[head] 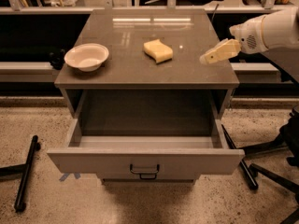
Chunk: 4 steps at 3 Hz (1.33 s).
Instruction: Place sponge into top drawer
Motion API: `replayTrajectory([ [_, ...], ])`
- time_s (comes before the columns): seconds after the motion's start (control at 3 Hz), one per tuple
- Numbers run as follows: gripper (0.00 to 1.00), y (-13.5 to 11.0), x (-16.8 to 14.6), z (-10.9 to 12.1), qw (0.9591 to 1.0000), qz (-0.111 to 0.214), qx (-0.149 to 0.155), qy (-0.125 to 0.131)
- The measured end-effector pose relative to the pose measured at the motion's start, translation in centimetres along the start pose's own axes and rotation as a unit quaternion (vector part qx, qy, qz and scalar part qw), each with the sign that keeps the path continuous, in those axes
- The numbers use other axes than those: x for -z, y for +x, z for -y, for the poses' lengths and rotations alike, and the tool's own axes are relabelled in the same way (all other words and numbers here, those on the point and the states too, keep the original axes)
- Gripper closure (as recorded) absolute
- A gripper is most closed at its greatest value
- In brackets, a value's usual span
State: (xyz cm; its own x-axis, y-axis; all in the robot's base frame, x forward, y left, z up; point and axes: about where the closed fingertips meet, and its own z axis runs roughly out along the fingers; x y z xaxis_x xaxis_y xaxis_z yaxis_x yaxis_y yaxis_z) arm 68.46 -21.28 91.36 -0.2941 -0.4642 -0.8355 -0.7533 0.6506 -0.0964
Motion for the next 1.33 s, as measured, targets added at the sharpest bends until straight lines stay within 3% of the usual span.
replayTrajectory([
  [1.33,0.0,-2.1,-9.7,2.8,0.9992,0.021,-0.024,0.022],
])
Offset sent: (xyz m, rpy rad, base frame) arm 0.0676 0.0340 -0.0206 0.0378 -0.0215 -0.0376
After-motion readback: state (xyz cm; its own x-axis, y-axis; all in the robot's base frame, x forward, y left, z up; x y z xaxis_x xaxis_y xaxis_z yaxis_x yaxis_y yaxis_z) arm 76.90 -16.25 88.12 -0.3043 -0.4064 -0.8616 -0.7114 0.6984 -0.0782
